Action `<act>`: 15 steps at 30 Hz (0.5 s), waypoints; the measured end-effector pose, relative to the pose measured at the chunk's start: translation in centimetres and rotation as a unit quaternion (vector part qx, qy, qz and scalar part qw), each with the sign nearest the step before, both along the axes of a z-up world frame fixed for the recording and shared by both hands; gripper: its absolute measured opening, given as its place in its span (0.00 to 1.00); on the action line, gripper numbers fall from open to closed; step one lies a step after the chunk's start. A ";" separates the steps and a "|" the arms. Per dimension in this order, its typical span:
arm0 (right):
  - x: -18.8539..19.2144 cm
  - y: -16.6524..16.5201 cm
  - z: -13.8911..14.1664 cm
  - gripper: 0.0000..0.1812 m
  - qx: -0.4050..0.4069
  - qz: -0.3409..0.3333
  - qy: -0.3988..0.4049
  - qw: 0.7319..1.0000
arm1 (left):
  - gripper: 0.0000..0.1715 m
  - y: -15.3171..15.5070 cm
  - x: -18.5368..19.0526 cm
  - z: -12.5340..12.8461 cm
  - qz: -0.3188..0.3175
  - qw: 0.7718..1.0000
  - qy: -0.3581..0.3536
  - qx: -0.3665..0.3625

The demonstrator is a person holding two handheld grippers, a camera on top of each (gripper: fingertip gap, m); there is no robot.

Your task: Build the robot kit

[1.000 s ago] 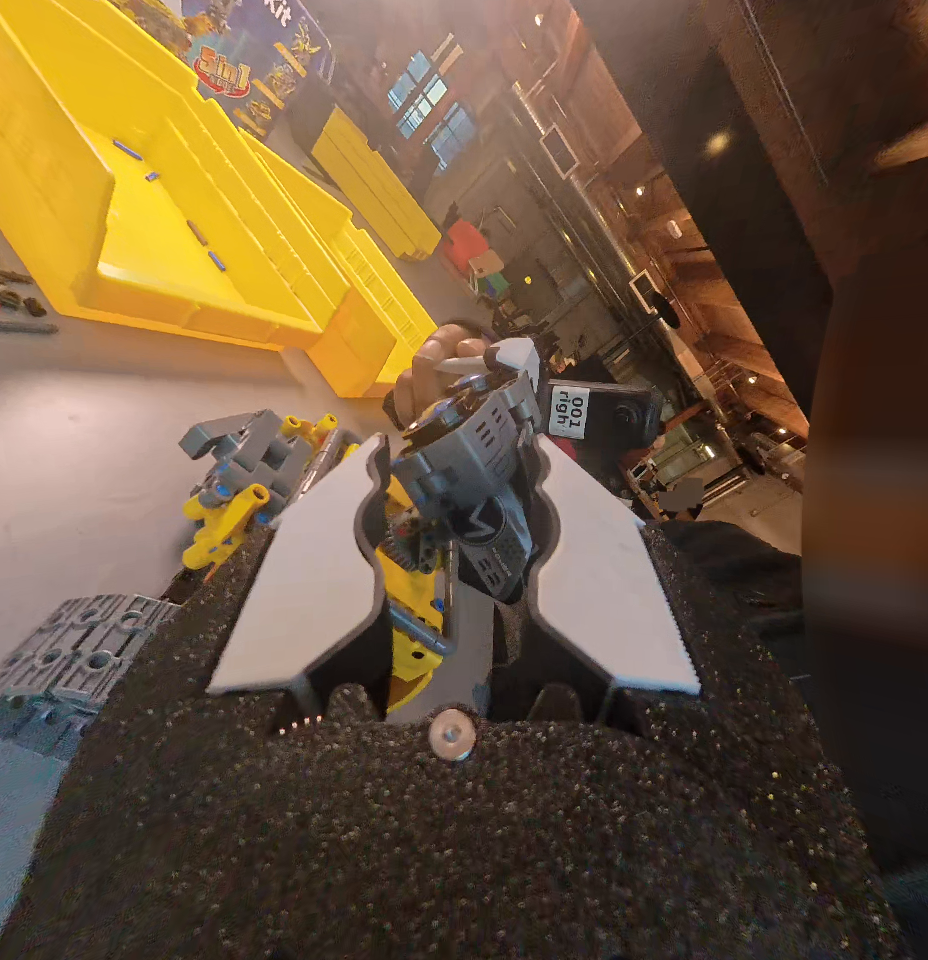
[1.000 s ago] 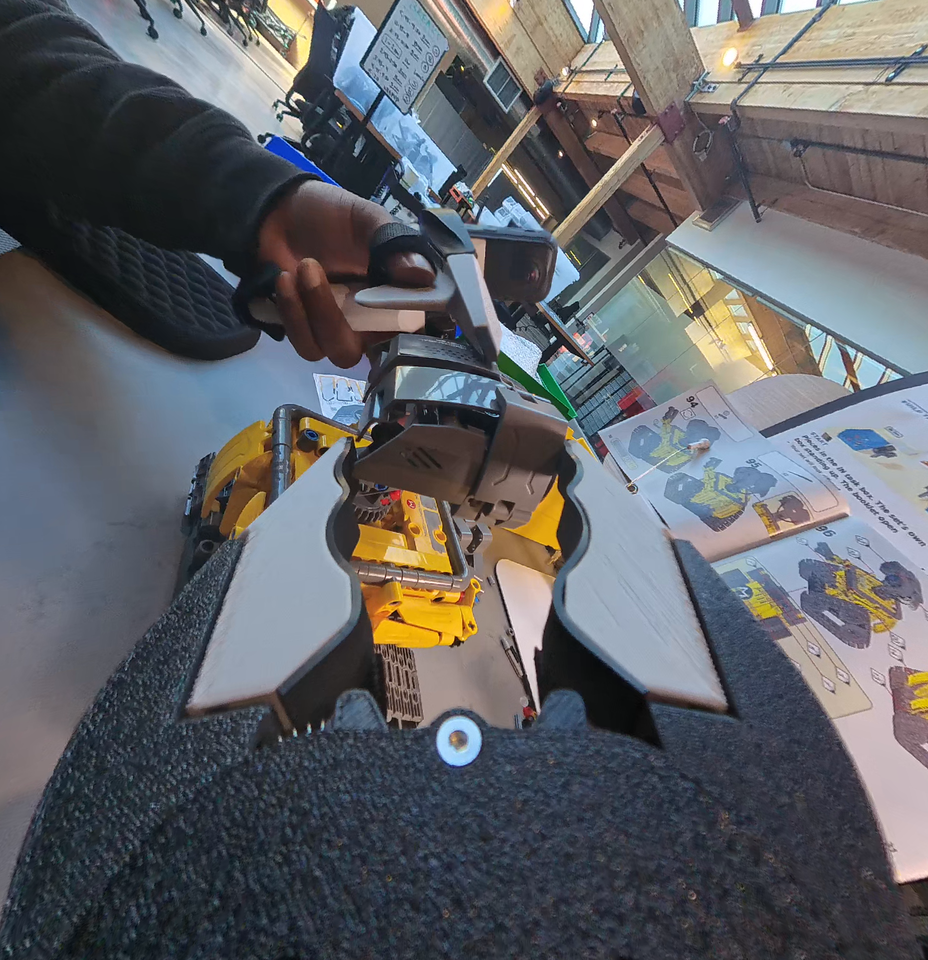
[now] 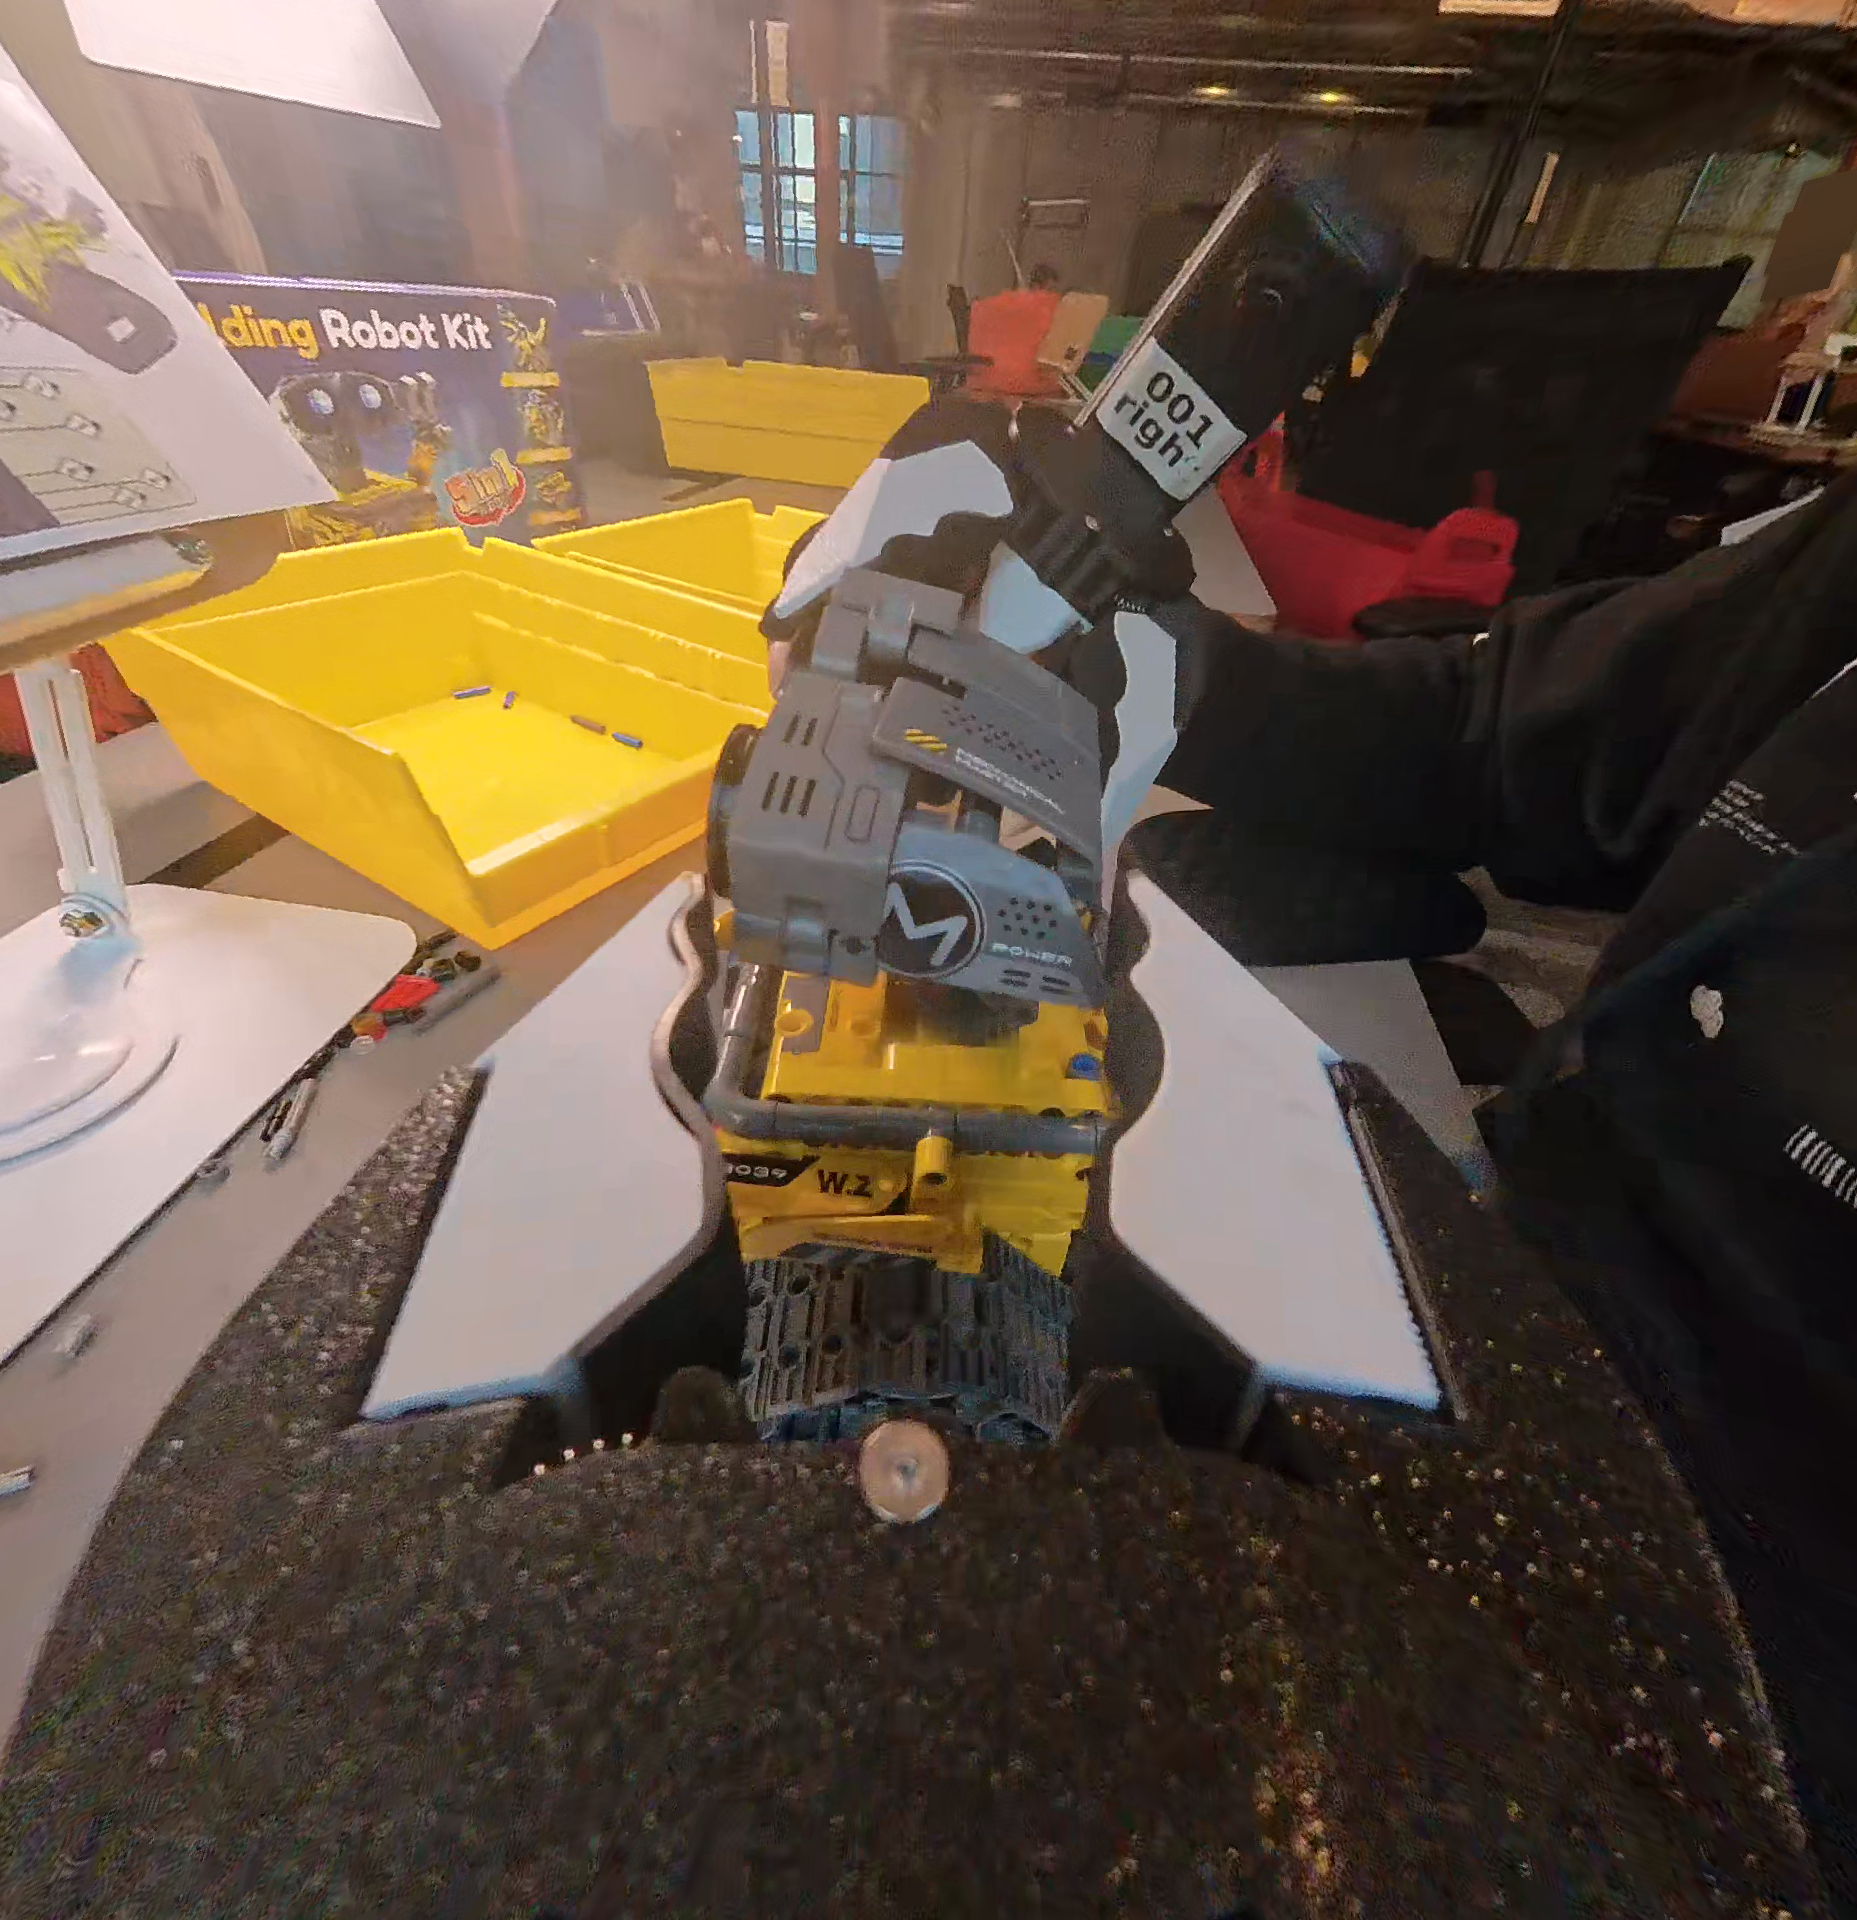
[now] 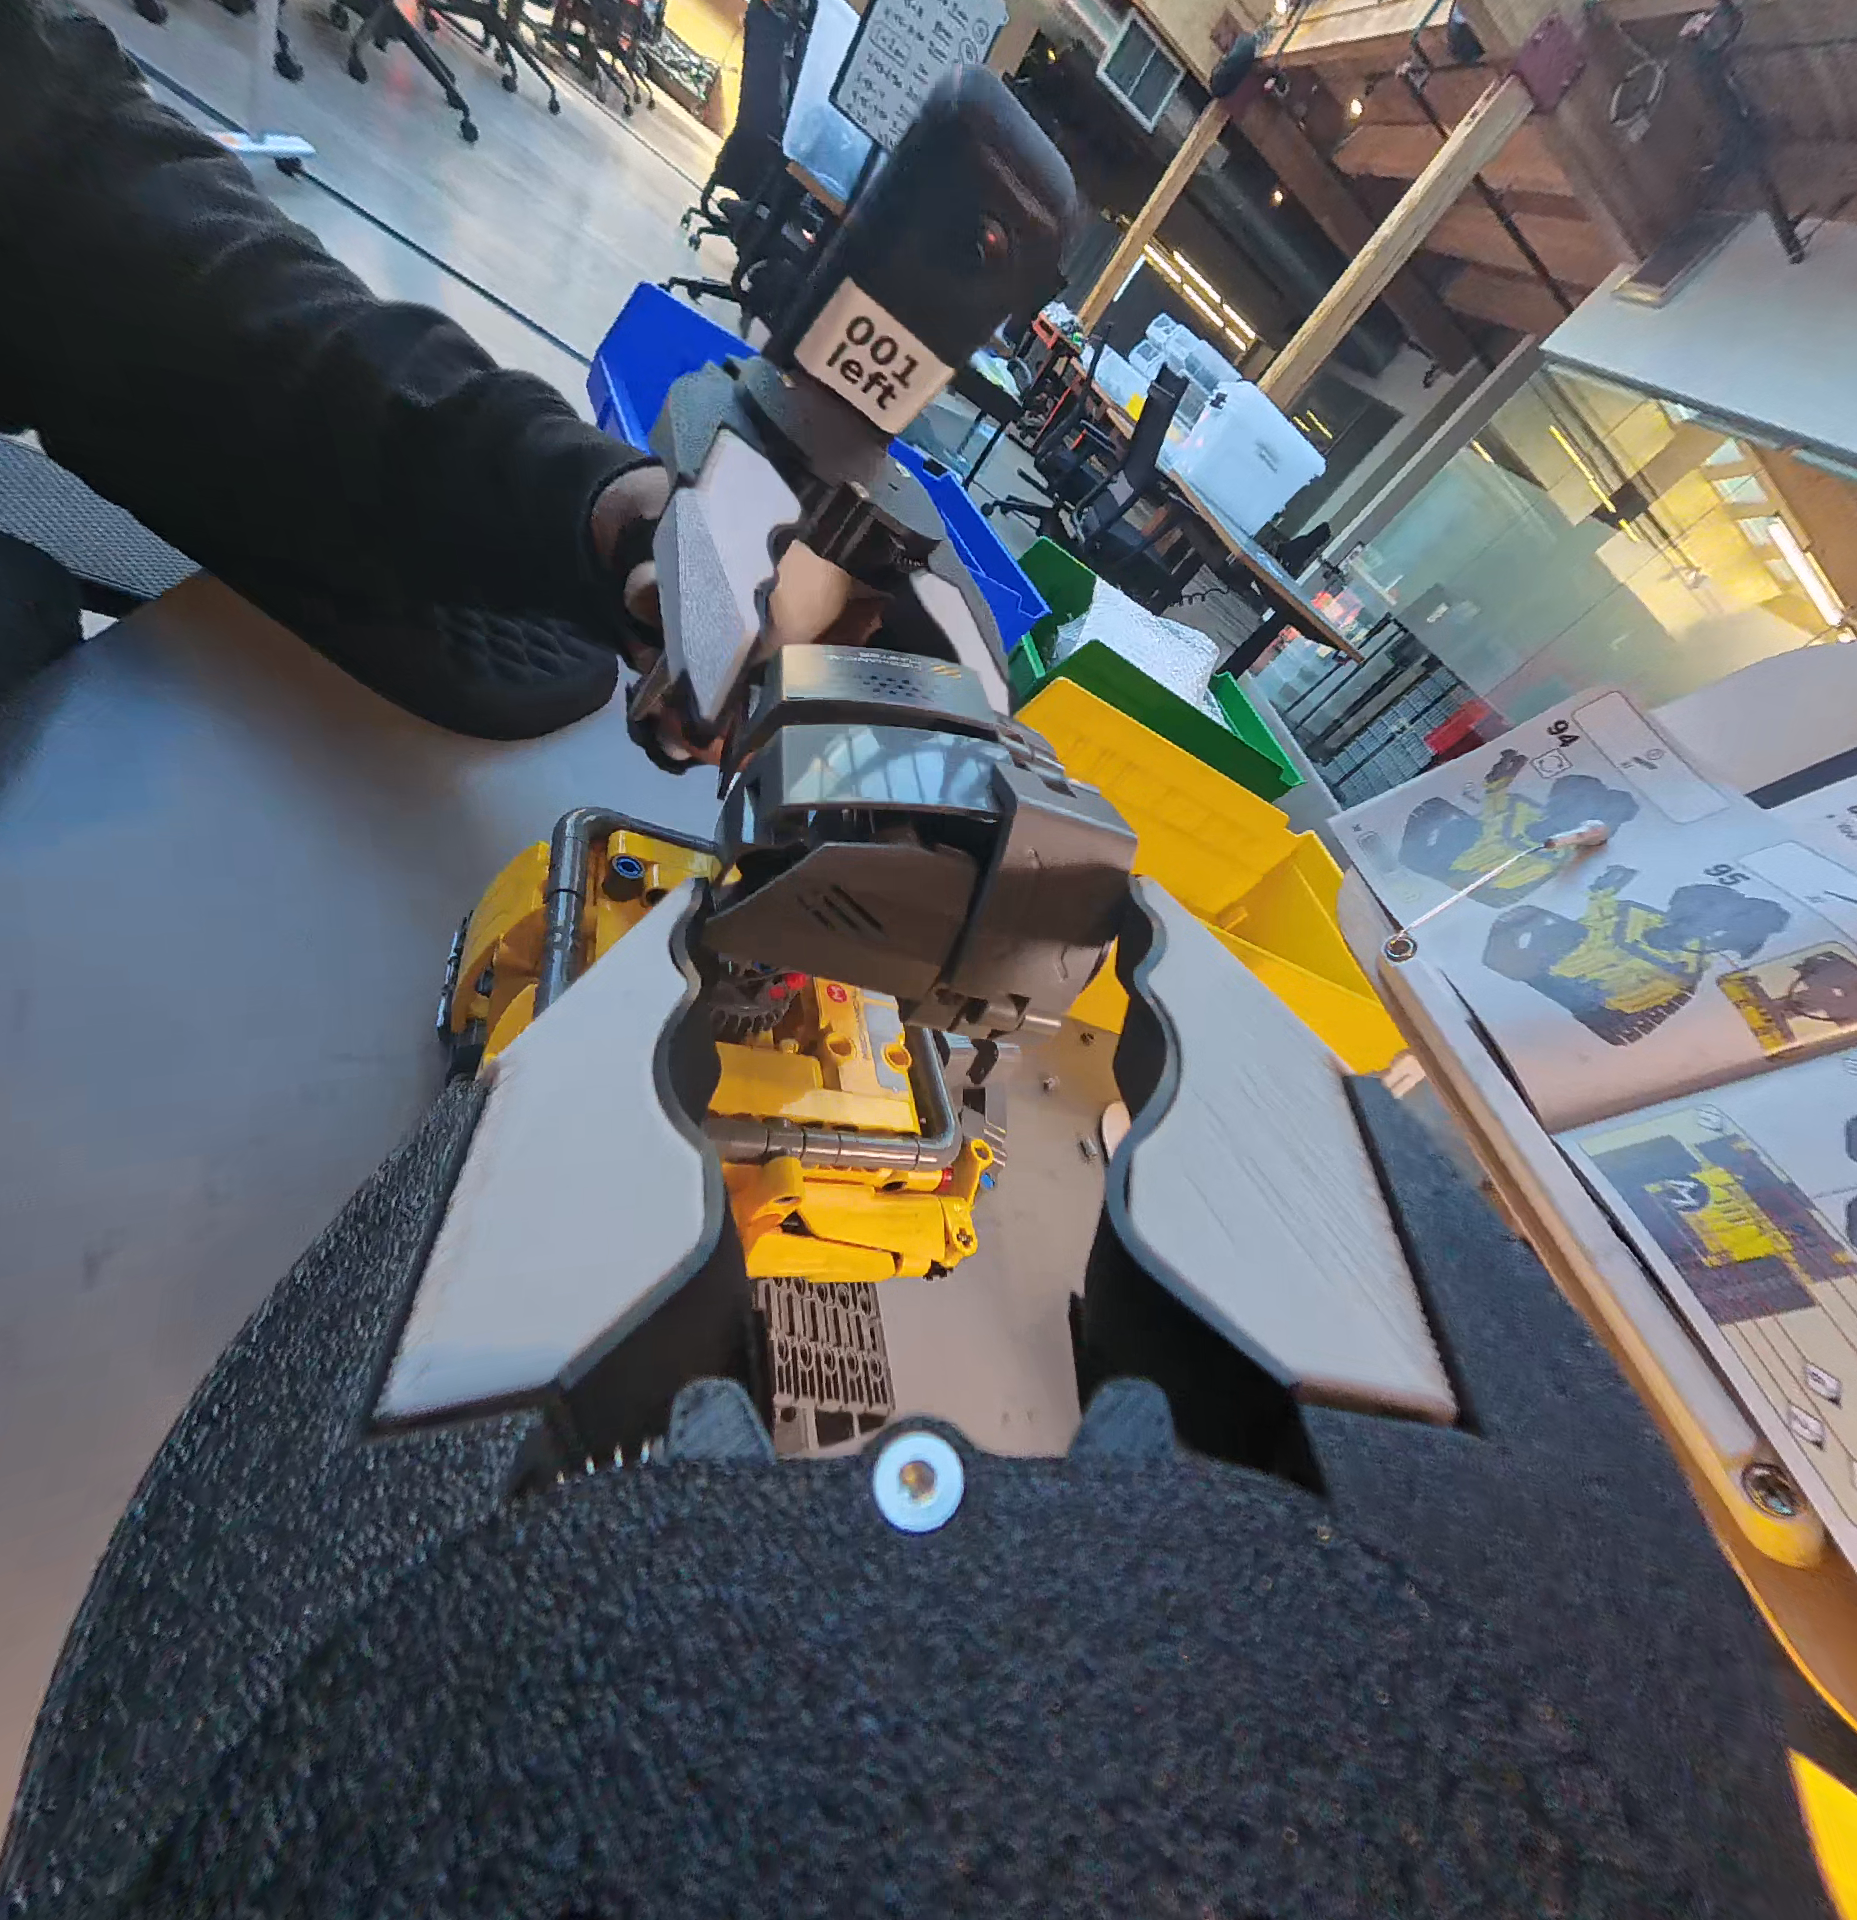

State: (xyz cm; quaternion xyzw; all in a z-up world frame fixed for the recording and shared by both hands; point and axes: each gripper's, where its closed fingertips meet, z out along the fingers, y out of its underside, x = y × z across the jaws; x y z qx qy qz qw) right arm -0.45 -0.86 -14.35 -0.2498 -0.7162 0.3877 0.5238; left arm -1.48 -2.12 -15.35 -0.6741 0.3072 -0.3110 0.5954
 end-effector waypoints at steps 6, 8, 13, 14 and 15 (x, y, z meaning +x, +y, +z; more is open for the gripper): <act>0.5 0.4 -0.2 0.43 -0.020 -0.011 -0.028 0.999 | 0.43 -0.3 -0.2 -0.2 0.034 0.999 0.024 0.018; 0.8 0.3 0.4 0.44 -0.046 0.002 -0.029 0.999 | 0.43 -0.4 -0.2 -0.2 0.036 0.999 0.027 0.020; 1.9 -0.4 2.8 0.43 -0.112 0.046 -0.023 0.992 | 0.43 -0.4 -0.2 -0.2 0.029 0.999 0.018 0.019; 2.0 -0.3 3.5 0.37 -0.136 0.053 -0.014 0.989 | 0.43 -0.4 -0.2 -0.1 0.029 0.999 0.018 0.022; 1.9 0.0 4.0 0.31 -0.161 0.053 -0.012 0.986 | 0.43 -0.4 -0.2 -0.1 0.029 0.999 0.020 0.025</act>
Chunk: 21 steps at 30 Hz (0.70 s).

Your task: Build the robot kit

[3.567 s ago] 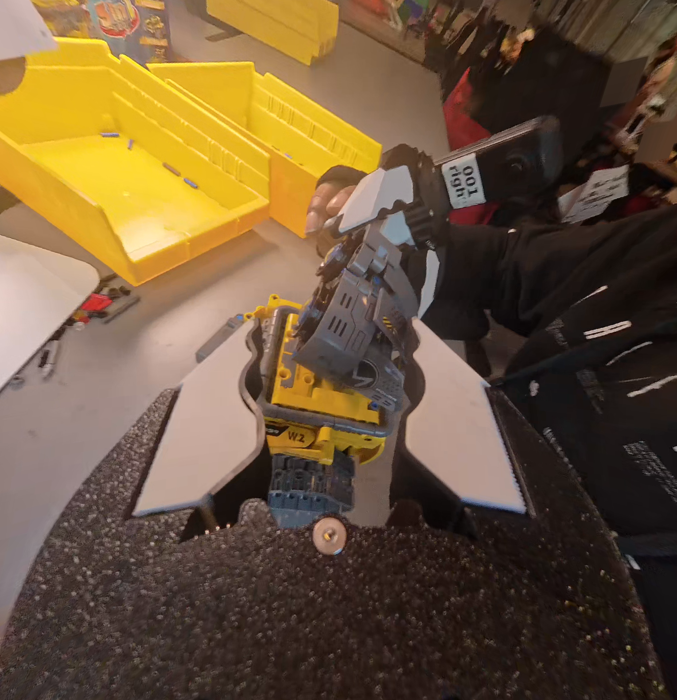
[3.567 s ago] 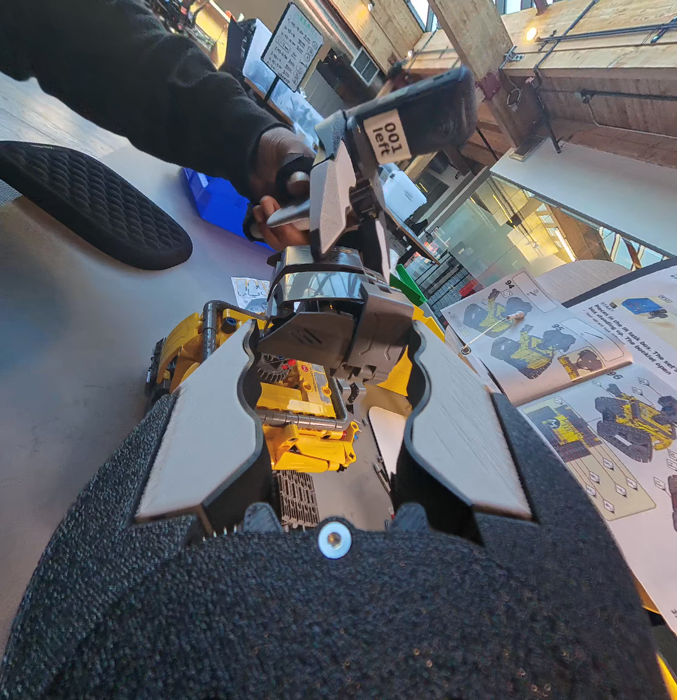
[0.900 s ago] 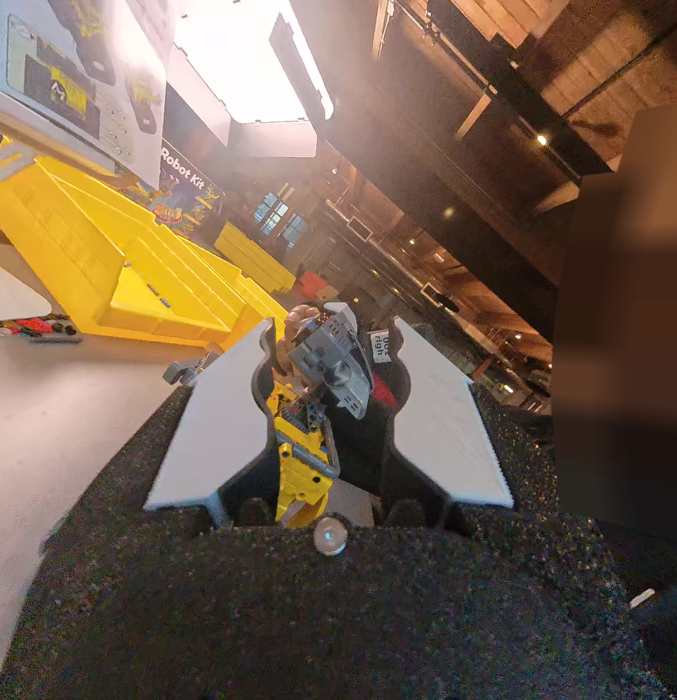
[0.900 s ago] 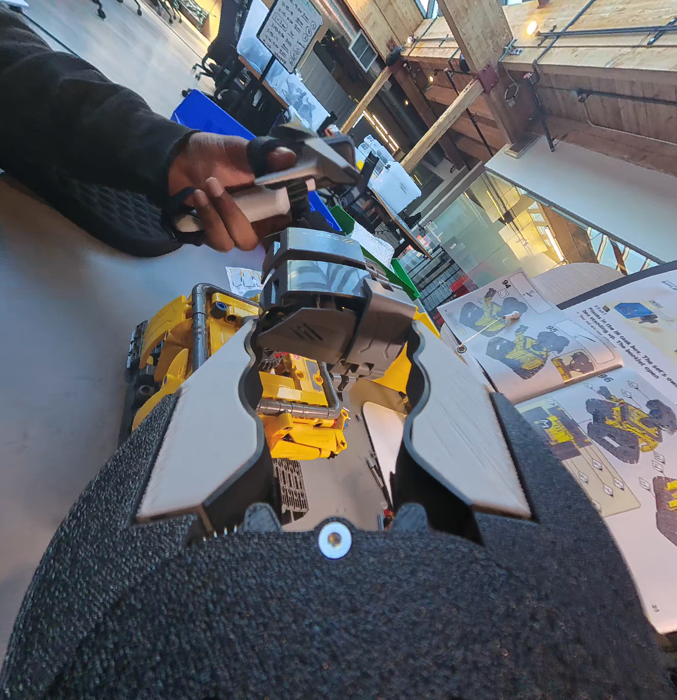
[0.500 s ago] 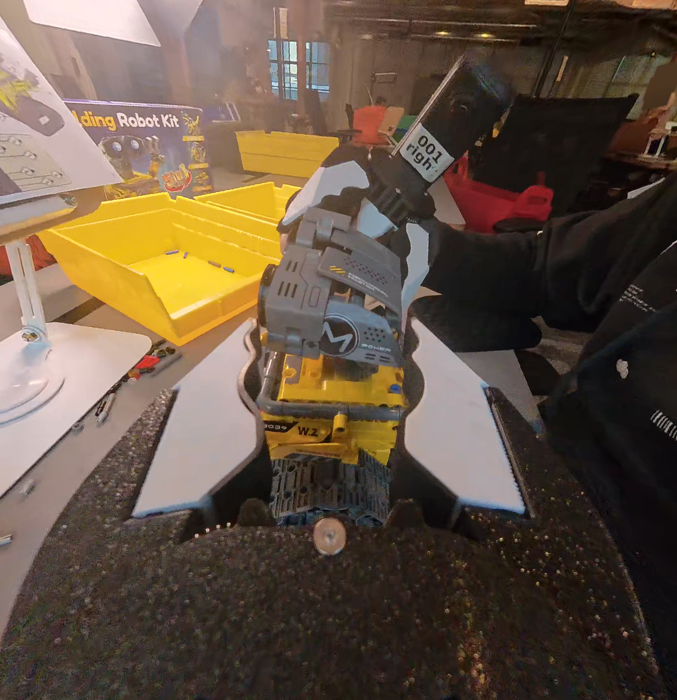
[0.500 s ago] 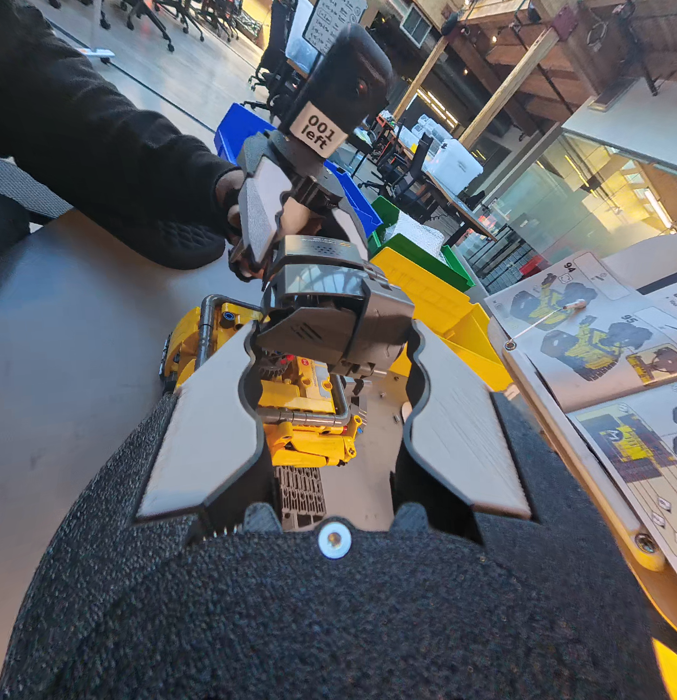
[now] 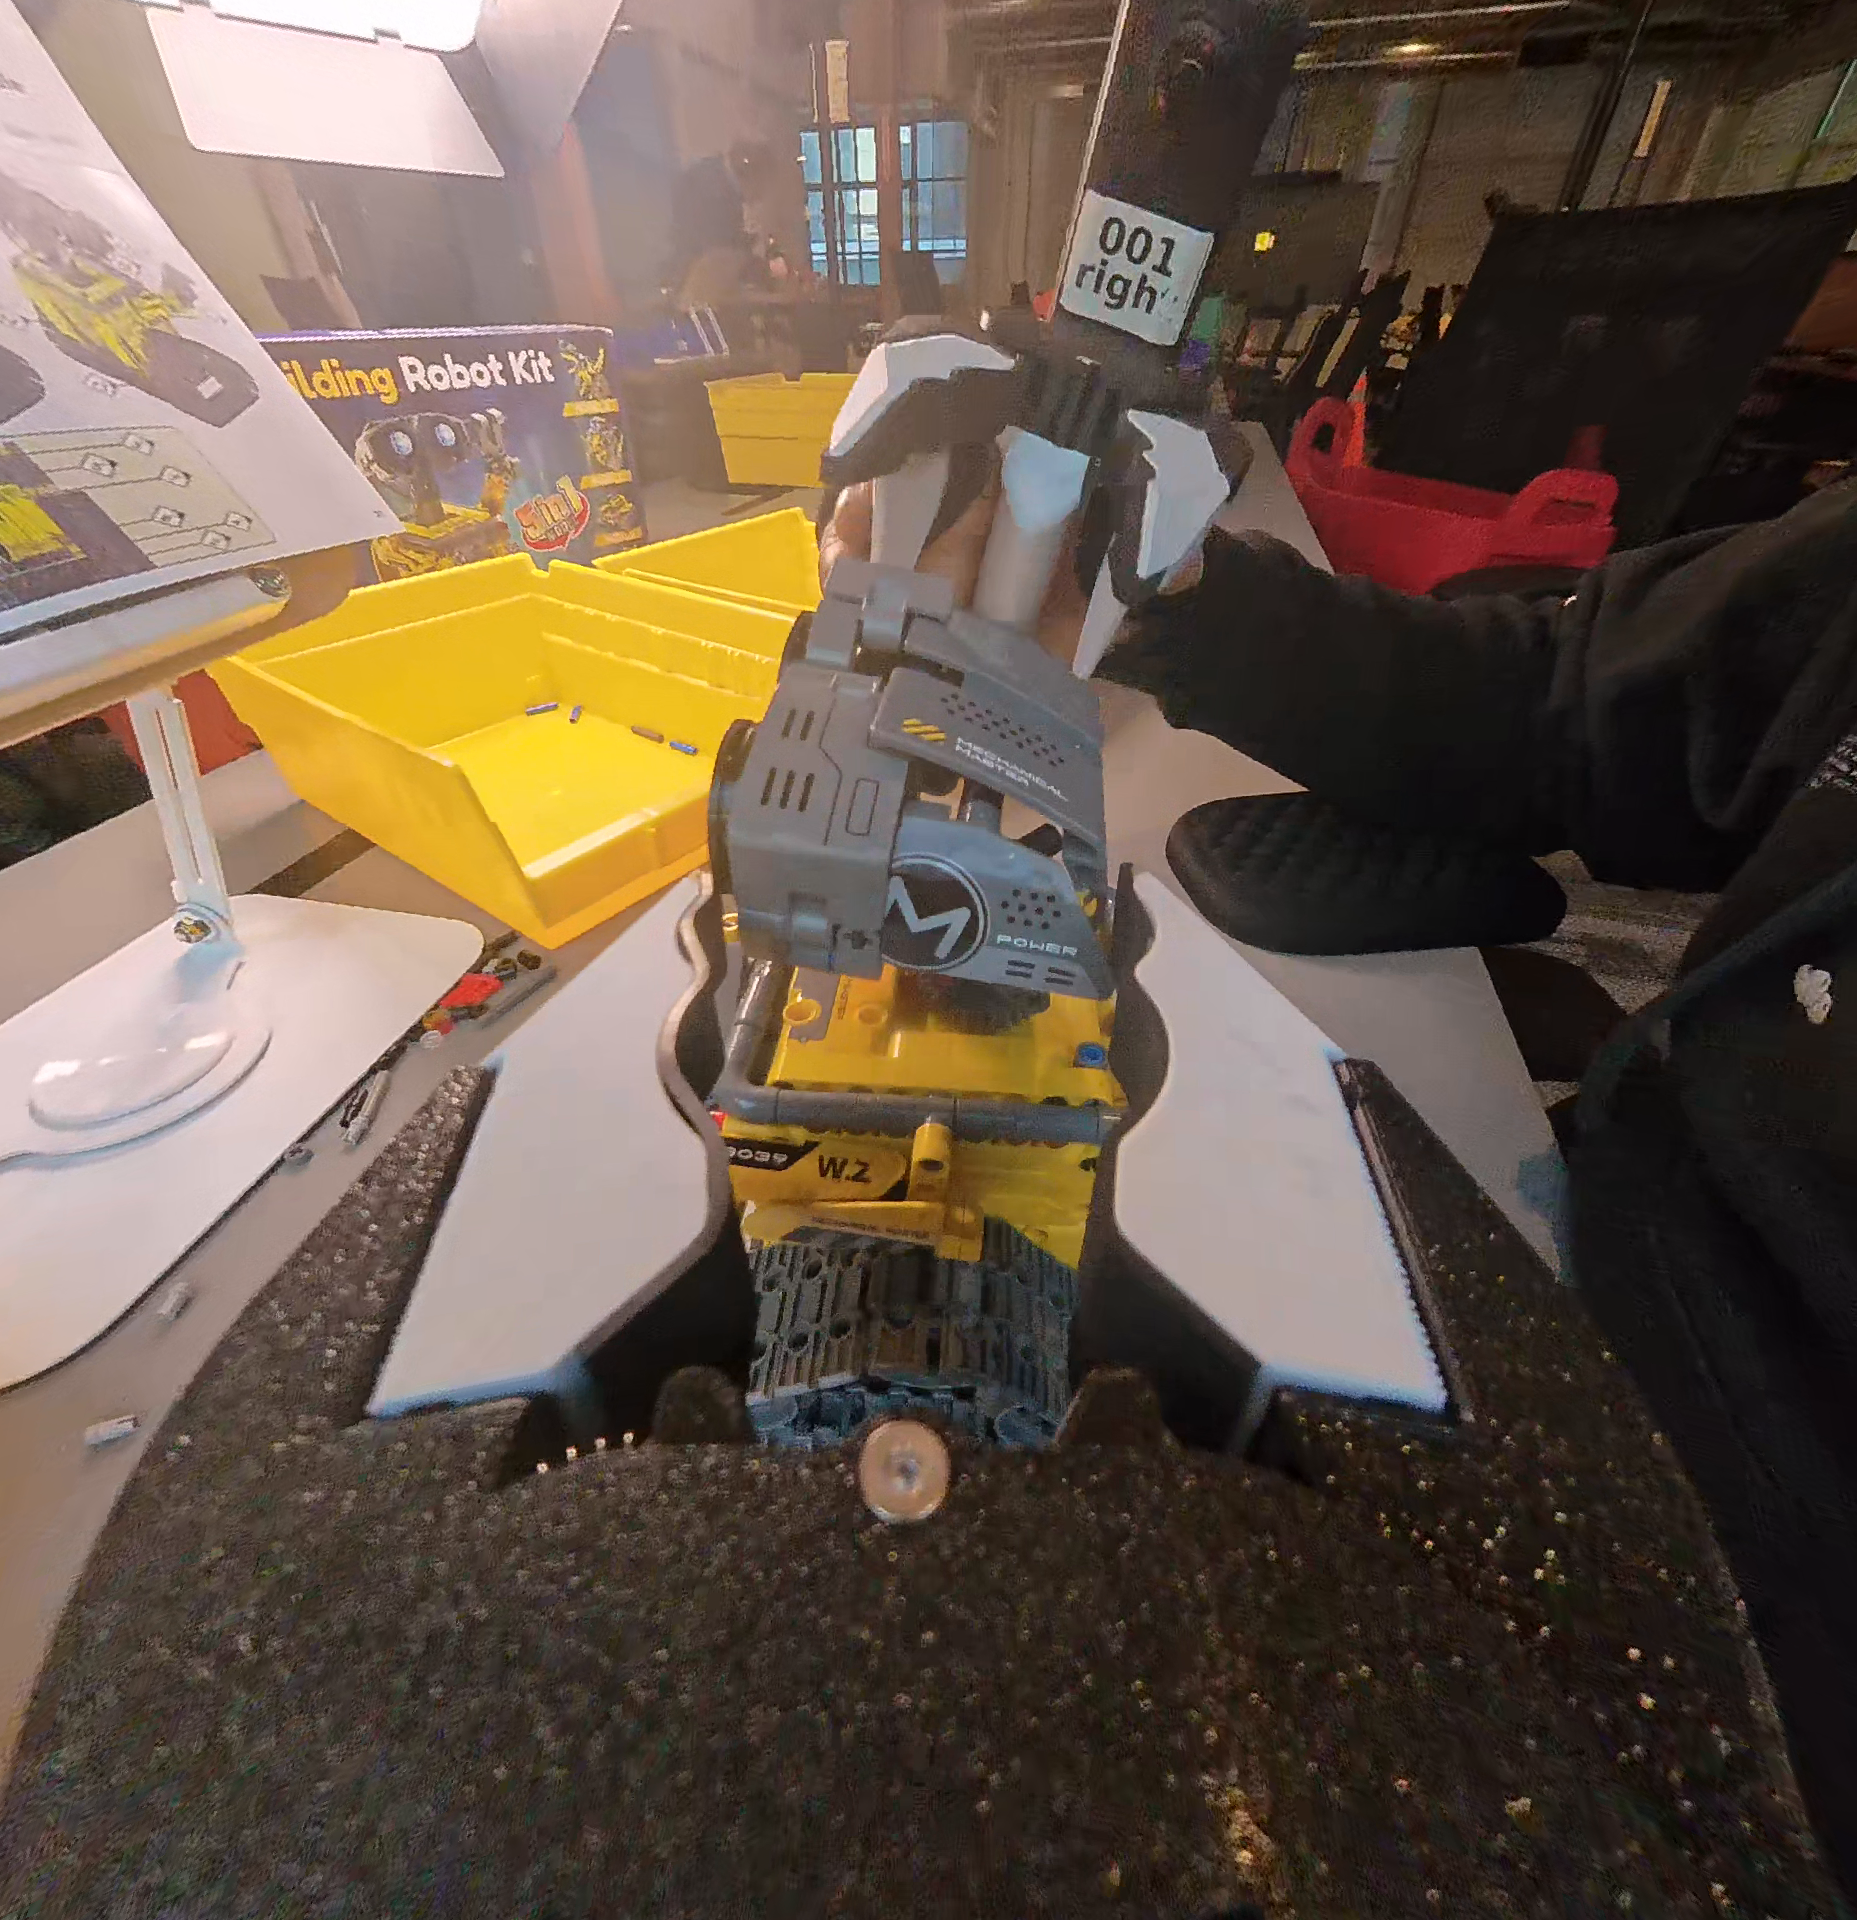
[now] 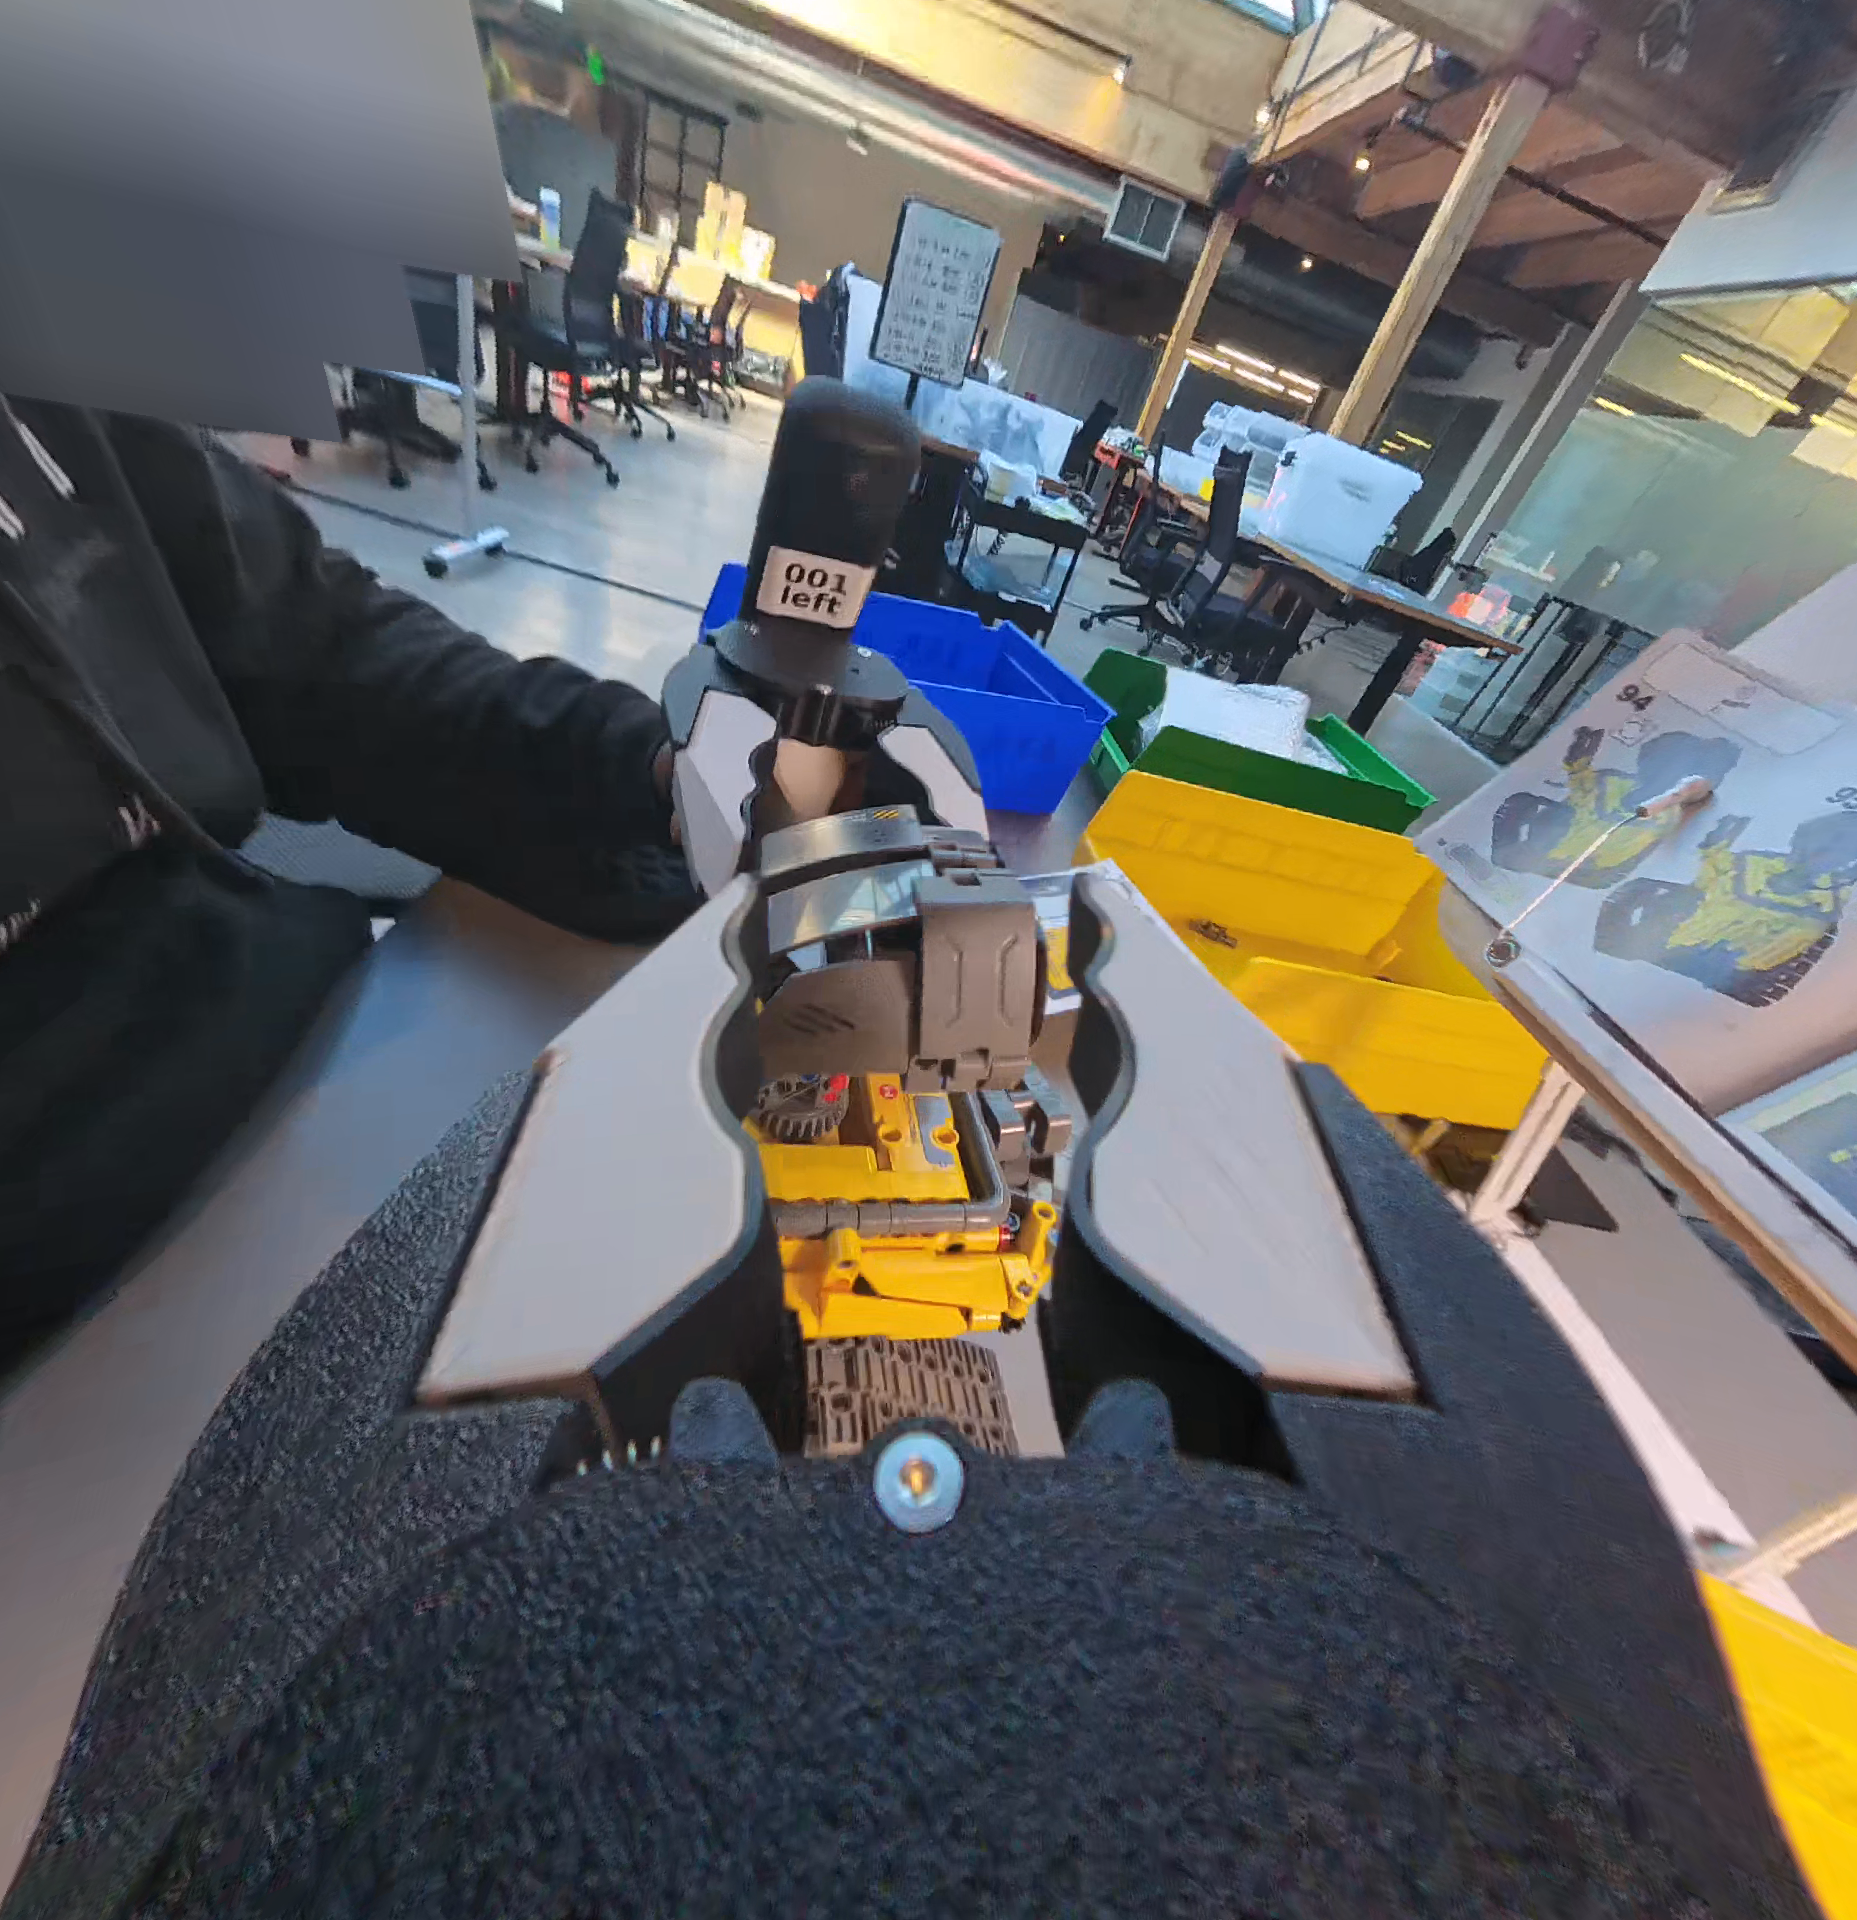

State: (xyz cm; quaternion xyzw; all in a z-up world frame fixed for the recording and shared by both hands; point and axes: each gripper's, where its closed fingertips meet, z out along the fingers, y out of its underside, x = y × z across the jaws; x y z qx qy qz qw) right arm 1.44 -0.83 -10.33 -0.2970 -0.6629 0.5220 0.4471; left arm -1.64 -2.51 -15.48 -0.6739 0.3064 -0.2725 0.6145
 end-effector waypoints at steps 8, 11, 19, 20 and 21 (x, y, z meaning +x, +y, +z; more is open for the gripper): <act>-1.0 0.4 -1.3 0.18 -0.102 0.060 -0.073 0.990 | 0.43 -0.5 0.4 0.2 -0.010 0.999 0.019 0.030; -0.8 0.4 -1.2 0.14 -0.131 0.083 -0.074 0.985 | 0.42 -0.8 0.6 0.4 -0.016 0.998 0.025 0.046; -0.5 0.4 -1.5 0.13 -0.182 0.121 -0.061 0.974 | 0.42 -1.2 0.7 0.5 -0.030 0.998 0.015 0.053; -0.5 0.4 -1.5 0.13 -0.177 0.119 -0.057 0.975 | 0.42 -1.2 0.6 0.5 -0.032 0.998 0.008 0.050; -0.5 0.4 -1.5 0.13 -0.166 0.118 -0.055 0.977 | 0.42 -1.2 0.6 0.5 -0.036 0.998 0.003 0.048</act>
